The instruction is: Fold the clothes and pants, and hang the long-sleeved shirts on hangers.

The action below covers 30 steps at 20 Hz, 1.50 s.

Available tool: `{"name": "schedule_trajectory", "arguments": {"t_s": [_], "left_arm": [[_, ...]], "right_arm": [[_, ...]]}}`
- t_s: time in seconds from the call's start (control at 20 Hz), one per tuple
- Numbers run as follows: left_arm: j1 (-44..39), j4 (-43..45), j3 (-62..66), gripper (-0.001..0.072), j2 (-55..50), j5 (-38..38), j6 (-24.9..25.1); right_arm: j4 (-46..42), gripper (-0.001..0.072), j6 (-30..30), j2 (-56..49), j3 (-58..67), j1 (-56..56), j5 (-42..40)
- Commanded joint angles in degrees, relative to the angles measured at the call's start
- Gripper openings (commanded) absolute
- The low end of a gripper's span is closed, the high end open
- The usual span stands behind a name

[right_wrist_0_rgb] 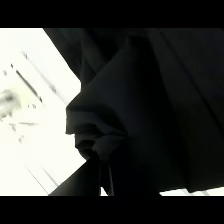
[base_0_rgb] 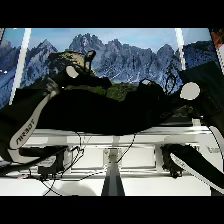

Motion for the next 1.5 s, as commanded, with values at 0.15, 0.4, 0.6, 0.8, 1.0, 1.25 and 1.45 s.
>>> {"name": "schedule_trajectory", "arguments": {"t_s": [0.15, 0.4, 0.6, 0.8, 1.0, 1.25, 1.45], "left_arm": [[-7.2, -9.7, 5.2, 0.0693, -6.2, -6.3, 3.7], [-9.0, -14.8, 6.1, 0.0692, -8.2, -8.7, 6.7], [-9.2, -18.1, 6.1, 0.0691, -8.4, -13.3, 10.1], [-9.3, -18.0, 6.1, 0.0430, -9.2, -11.8, 10.2], [-9.3, -18.0, 6.1, 0.0009, -9.9, -8.5, 16.1], [-8.1, -18.0, 10.6, 0.0007, -9.8, -5.8, 17.9], [-4.2, -17.9, 18.0, 0.0008, -9.4, -5.6, 18.5]], "right_arm": [[-2.2, 0.0020, 0.4, 1.0, -0.9, 0.0, -0.1], [-2.3, 0.0020, 0.4, 1.0, -0.9, 0.0, -0.4], [-2.6, 0.0020, 0.4, 1.0, -0.9, 0.0, -1.7], [-2.6, 0.0020, 0.4, 1.0, -0.9, 0.0, -2.6], [-2.6, 0.0020, 0.4, 1.0, -0.9, 0.0, -2.6], [-2.7, 0.0021, 0.4, 1.0, -0.8, 0.0, -2.7], [-3.9, 0.0506, 2.8, 1.0, -0.7, 0.0, -14.4]]}}
